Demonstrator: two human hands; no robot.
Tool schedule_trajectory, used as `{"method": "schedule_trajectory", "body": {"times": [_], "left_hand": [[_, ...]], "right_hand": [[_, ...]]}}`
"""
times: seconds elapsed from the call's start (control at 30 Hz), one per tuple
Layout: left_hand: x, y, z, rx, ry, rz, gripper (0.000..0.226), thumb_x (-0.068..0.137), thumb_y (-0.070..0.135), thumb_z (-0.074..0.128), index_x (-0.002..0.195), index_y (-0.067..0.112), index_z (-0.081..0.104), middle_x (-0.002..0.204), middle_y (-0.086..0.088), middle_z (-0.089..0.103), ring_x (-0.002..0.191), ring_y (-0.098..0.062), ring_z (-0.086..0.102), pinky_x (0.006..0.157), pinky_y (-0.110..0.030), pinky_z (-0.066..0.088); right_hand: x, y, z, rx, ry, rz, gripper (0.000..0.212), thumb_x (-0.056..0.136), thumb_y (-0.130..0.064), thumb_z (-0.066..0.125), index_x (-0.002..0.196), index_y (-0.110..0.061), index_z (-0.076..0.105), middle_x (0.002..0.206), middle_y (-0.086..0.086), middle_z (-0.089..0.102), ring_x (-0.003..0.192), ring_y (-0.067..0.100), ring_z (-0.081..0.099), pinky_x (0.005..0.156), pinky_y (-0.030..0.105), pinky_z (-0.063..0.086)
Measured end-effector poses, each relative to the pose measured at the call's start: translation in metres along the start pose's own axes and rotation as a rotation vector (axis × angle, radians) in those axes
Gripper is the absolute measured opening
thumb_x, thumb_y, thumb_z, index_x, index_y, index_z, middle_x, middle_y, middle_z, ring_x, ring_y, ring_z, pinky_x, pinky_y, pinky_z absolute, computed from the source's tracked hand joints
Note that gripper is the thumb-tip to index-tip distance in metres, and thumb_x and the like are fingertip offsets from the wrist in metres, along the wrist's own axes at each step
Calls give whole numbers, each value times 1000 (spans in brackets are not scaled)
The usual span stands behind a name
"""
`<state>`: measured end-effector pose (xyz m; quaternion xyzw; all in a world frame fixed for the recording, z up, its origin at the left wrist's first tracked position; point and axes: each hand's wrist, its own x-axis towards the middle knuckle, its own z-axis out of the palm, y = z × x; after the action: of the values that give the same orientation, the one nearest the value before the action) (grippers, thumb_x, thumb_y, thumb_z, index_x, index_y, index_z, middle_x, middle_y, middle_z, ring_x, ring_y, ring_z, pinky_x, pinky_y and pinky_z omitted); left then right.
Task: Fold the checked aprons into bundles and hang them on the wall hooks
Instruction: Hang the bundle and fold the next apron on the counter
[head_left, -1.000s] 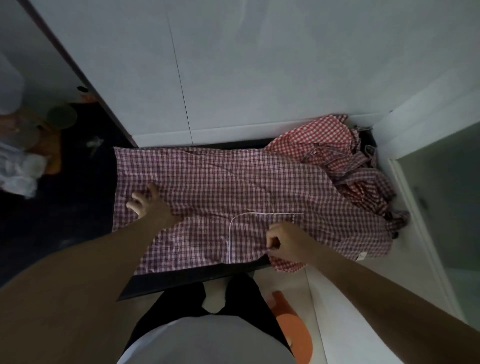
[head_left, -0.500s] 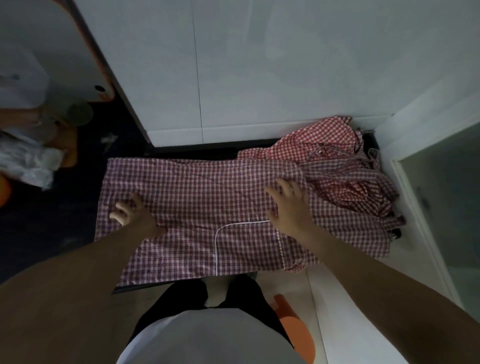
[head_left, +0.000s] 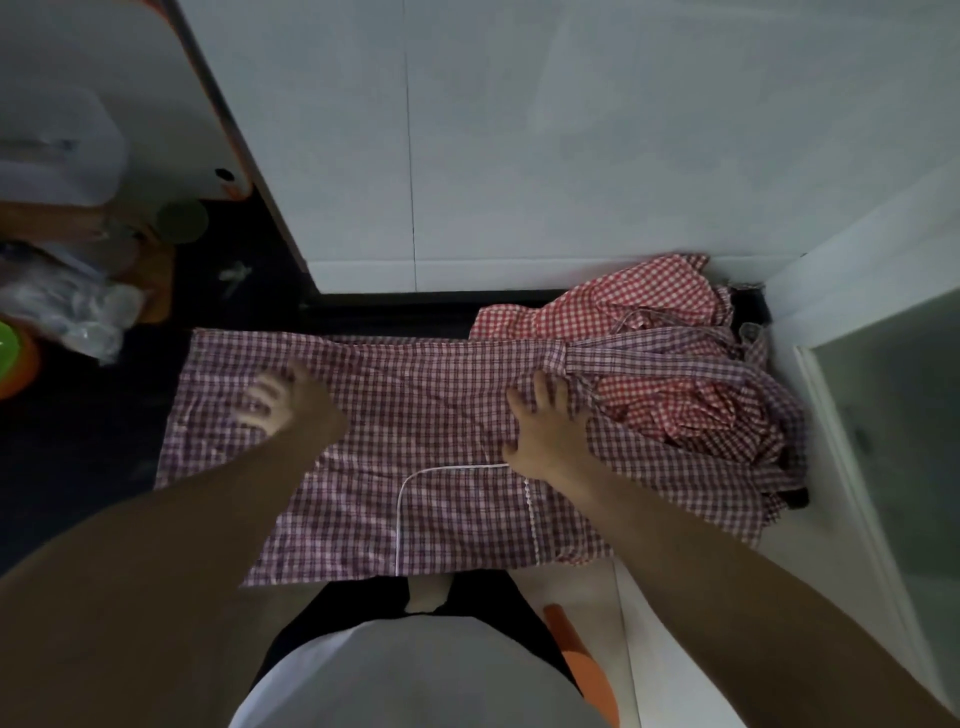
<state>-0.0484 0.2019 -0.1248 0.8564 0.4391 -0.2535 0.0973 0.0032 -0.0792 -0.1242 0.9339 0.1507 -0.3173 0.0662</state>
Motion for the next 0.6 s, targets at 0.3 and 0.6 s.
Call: {"method": "schedule_trajectory", "body": {"times": [0.3, 0.6], "left_hand": [[-97, 136, 13, -188, 21, 850, 57, 91, 6, 55, 145, 17, 41, 149, -3, 36, 141, -23, 29, 117, -42, 24], [-103, 209, 19, -126, -4, 890, 62, 95, 17, 53, 152, 17, 28, 153, -5, 34, 142, -26, 28, 120, -45, 17]], "right_hand": [[1, 32, -12, 245, -2, -142, 67, 94, -41, 59, 153, -30, 32, 168, 1, -2, 153, 29, -9, 122, 58, 12], [5, 112, -27, 493, 620, -130, 42, 80, -6, 69, 121, -12, 61, 128, 8, 51, 119, 25, 48, 104, 39, 44]]}}
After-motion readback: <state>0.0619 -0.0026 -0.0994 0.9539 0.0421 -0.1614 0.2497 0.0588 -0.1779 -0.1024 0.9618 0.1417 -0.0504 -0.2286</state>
